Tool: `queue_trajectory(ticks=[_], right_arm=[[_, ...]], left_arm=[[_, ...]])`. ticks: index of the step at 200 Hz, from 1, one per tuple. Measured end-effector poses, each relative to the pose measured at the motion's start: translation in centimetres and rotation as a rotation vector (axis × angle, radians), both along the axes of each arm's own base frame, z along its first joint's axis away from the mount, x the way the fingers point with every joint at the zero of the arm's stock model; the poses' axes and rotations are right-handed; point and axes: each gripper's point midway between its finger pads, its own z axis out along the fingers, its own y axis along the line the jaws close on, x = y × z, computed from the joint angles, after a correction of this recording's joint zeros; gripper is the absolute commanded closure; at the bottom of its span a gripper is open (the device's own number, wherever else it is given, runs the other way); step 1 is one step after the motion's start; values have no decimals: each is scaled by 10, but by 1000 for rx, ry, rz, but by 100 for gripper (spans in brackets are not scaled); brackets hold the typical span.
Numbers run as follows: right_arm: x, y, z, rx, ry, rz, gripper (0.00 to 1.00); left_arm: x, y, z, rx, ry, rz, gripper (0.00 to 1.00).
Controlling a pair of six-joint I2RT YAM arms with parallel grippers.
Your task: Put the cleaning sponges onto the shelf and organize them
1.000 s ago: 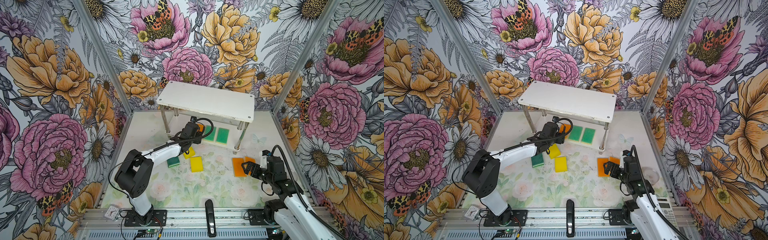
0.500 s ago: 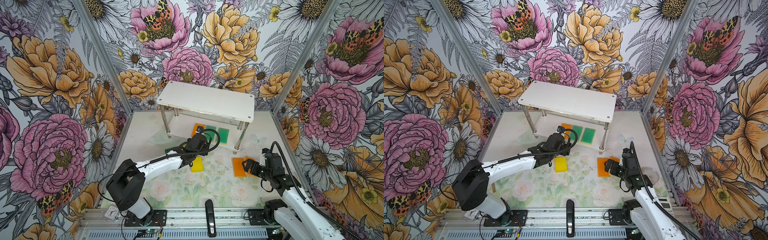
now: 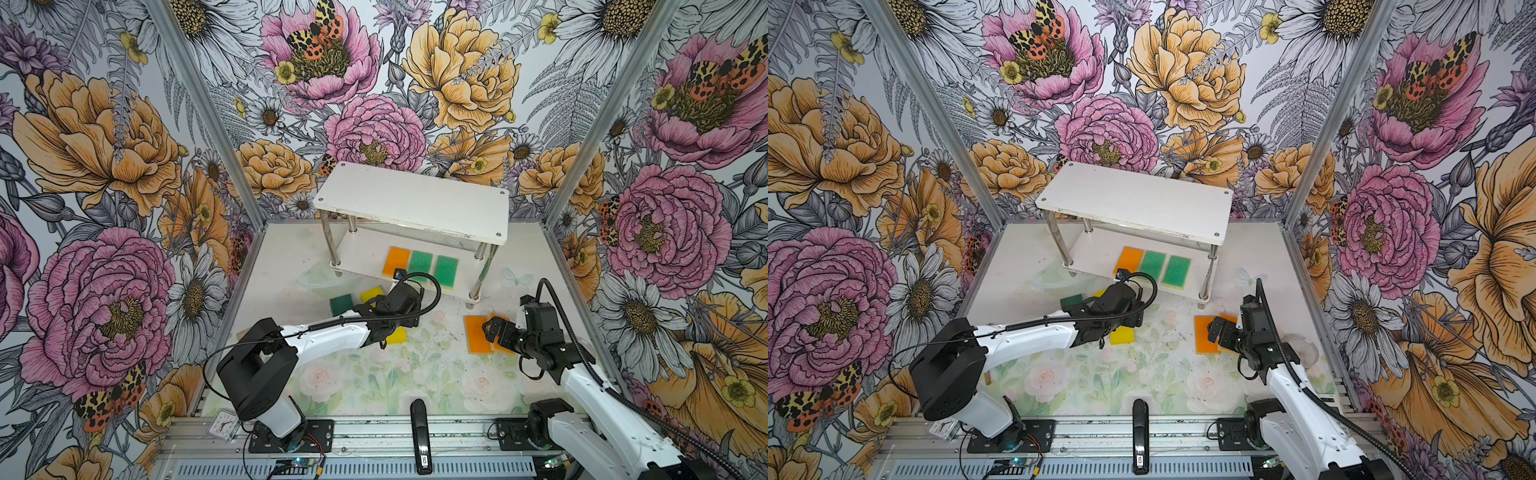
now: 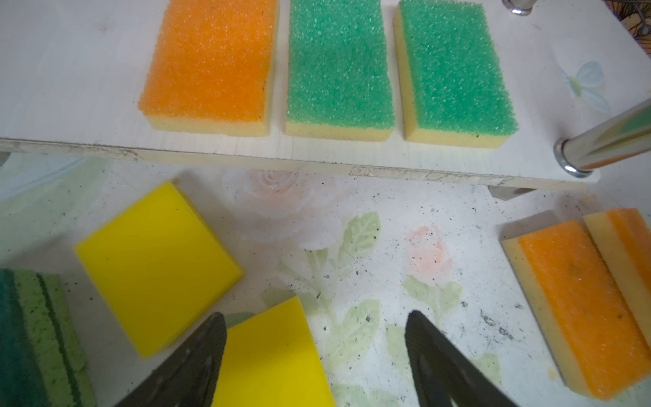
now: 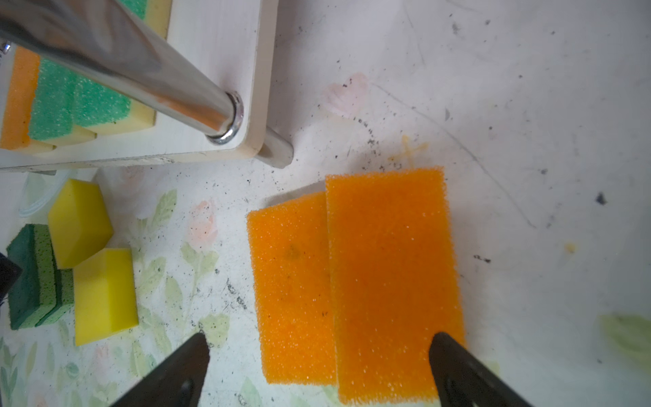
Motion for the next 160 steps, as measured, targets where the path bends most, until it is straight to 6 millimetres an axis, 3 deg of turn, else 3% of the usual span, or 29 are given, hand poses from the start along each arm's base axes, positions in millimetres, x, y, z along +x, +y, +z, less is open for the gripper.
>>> queue_trajectory(ticks=[54,105,160], right_arm=[[4,11,4,36,-30,41,2],[-6,13,-16,35,21,47,2],[-3,19,-25,29,46,71,3]], left_arm=[[-1,2,-2,-6,13,16,18],[-2,3,-4,1,19,16,18],[-2,4,-7,6,25,23,17]])
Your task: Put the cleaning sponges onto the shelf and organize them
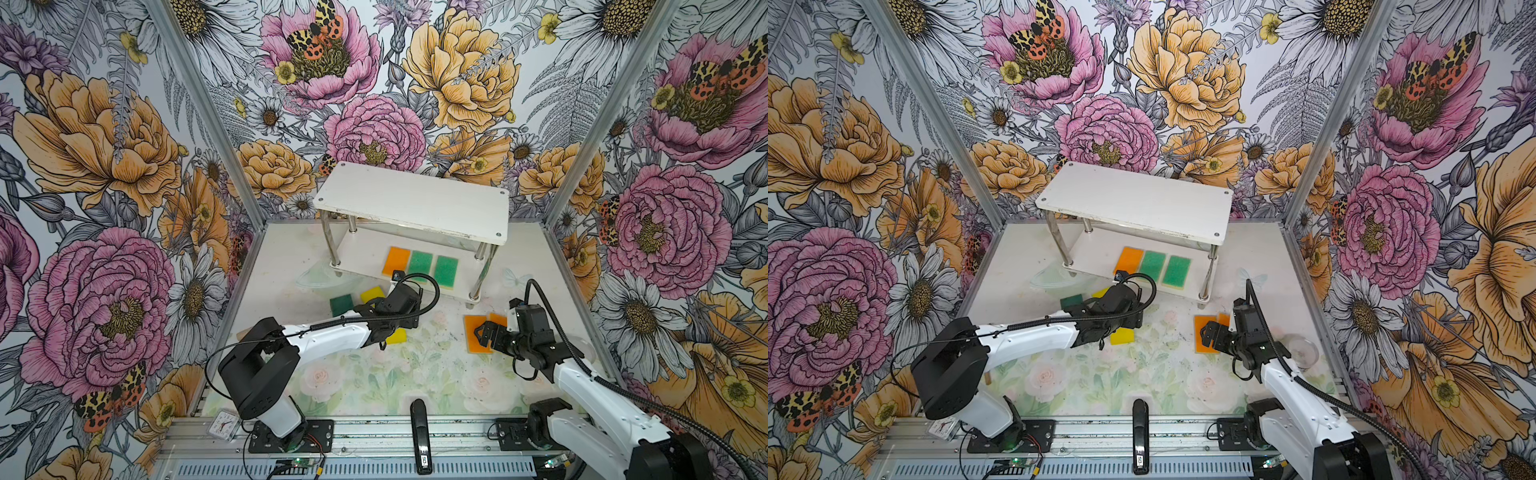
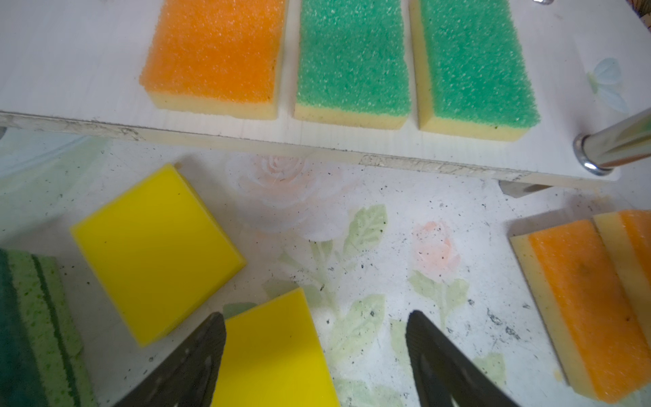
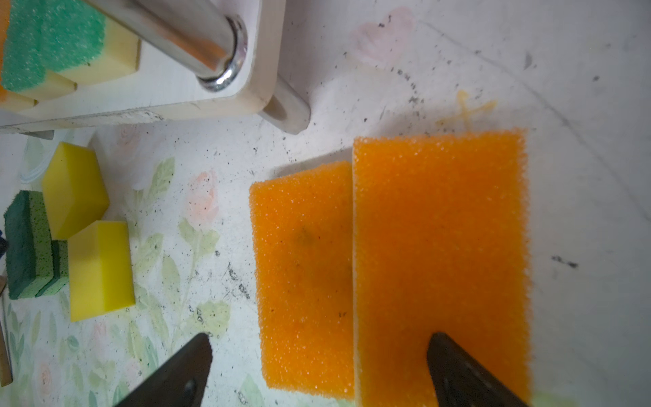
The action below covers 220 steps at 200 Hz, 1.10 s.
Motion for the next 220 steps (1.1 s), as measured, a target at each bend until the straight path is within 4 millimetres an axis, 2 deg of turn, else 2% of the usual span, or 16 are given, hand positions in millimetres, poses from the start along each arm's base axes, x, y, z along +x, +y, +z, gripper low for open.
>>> queue_trajectory(ticks=[95,193,220], right_arm=[[1,25,0,19,-32,70,4],[5,91,-2,46,-63,197,4],[4,103,0,56,-69,228,4]], left_arm=[[0,7,-3,30,-1,19,16],[-5,14,-13,42,20,34,16],[-10,14,-19,47,31,30,12]])
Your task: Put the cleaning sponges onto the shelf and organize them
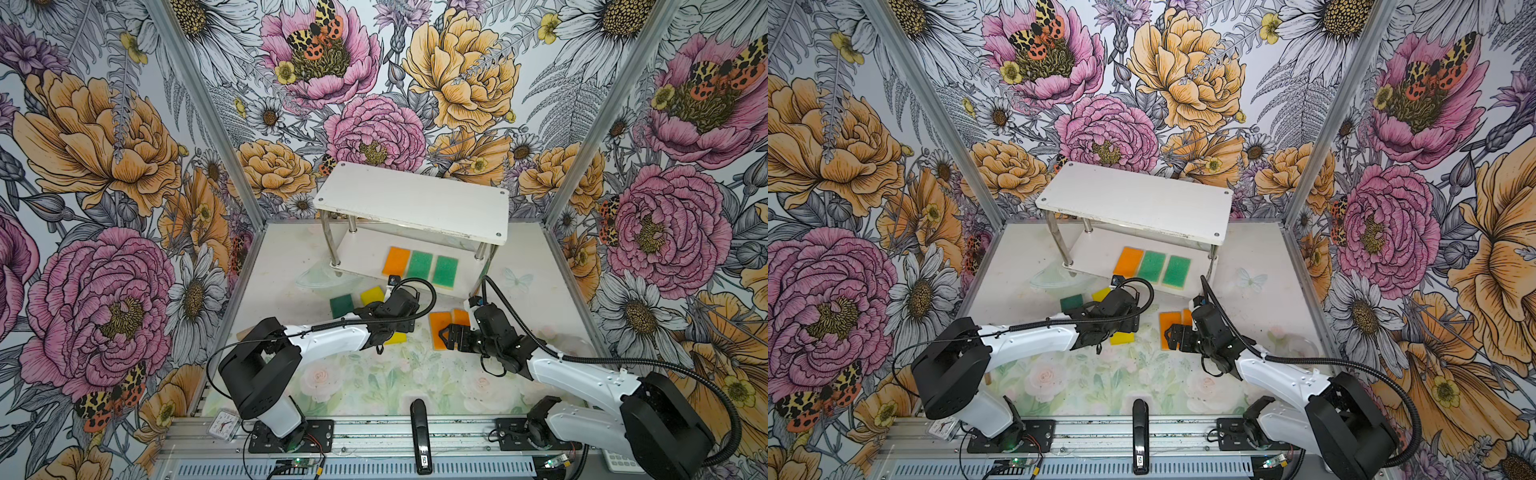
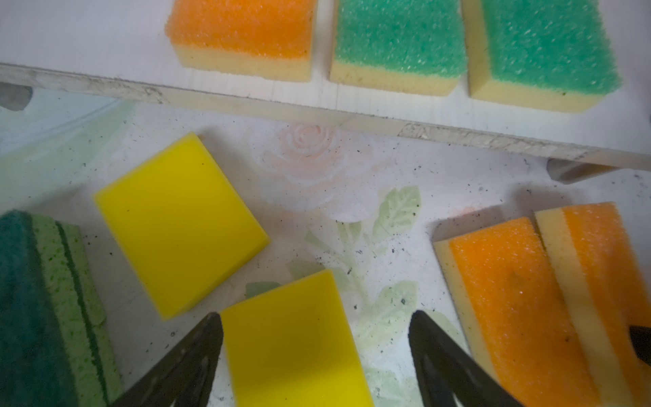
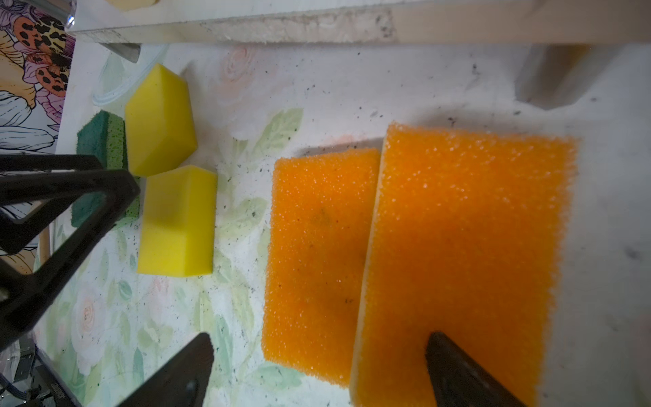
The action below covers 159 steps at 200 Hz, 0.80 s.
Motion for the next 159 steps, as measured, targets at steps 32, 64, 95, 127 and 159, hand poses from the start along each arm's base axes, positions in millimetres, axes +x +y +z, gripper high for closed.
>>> queue_trajectory(ticks=[32,64,95,127,159], right_arm=[[-1,4,3,11,-7,12,4],[-3,7,13,35,-27,26,3],[-8,5,27,50,-59,37,2],[-11,2,36,58,-81,41,2],[-13,2,32,49,-65,47,2]], left_arm=[[-13,-13,-1,-7,3,-34,11],[-29,-28,-1,-26,9,-66,1],[-40,-38,0,-57,20,-66,1],[-43,-40,0,-89,31,-37,1],[-43,-41,0,-107,38,-17,1]])
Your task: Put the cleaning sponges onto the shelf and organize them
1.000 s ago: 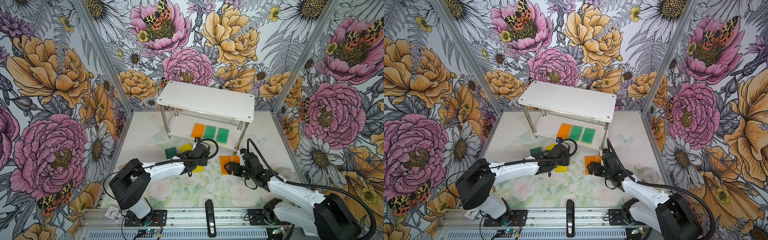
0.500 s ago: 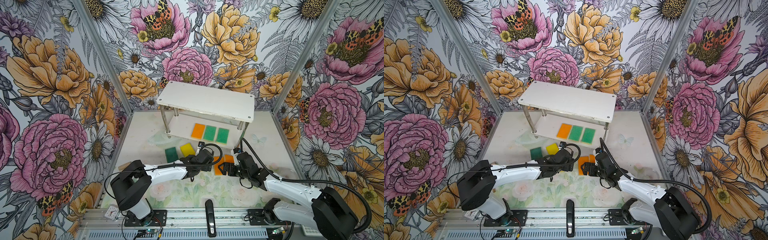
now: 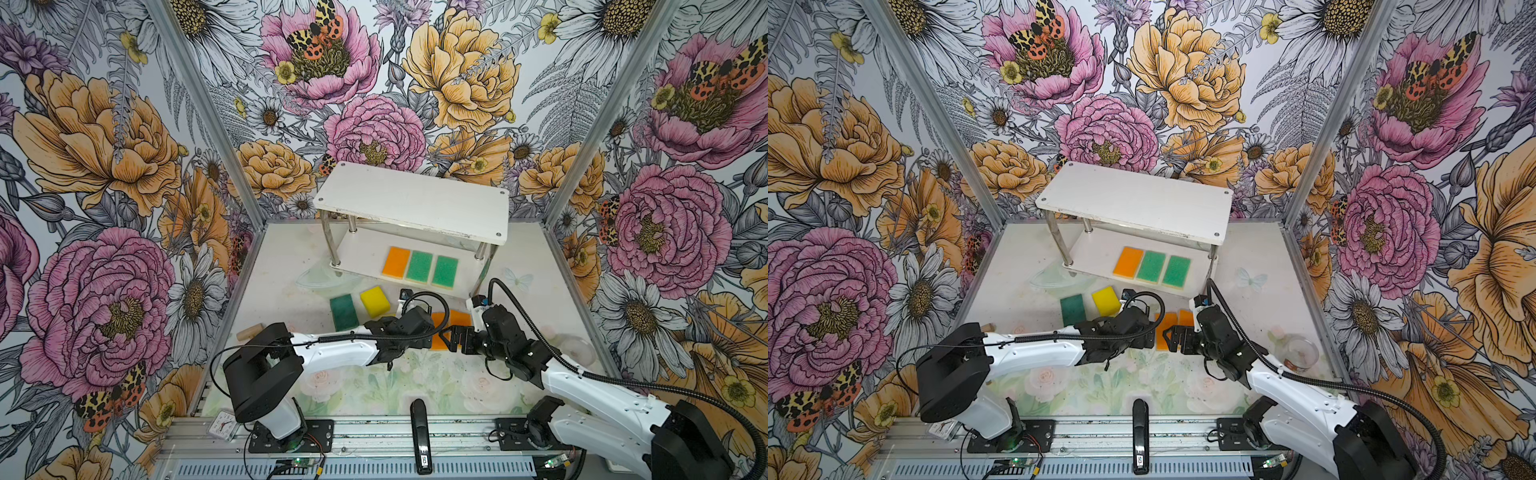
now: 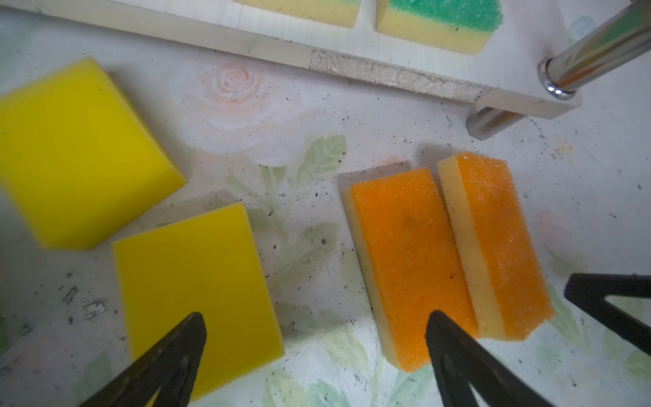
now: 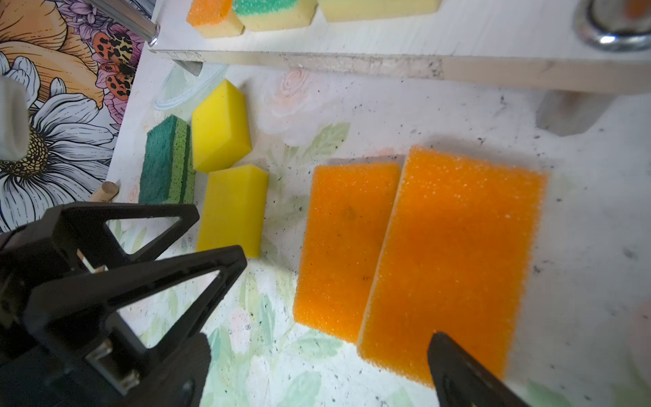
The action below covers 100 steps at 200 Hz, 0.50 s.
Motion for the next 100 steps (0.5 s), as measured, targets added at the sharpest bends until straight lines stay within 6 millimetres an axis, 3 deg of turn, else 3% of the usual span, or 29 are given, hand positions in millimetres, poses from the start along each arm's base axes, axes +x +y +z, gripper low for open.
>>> queue_trajectory(ticks=[100], right_arm=[[-2,-7,-28,-64,85,-14,2]], left_arm=[[0,0,4,-27,2,20,1]])
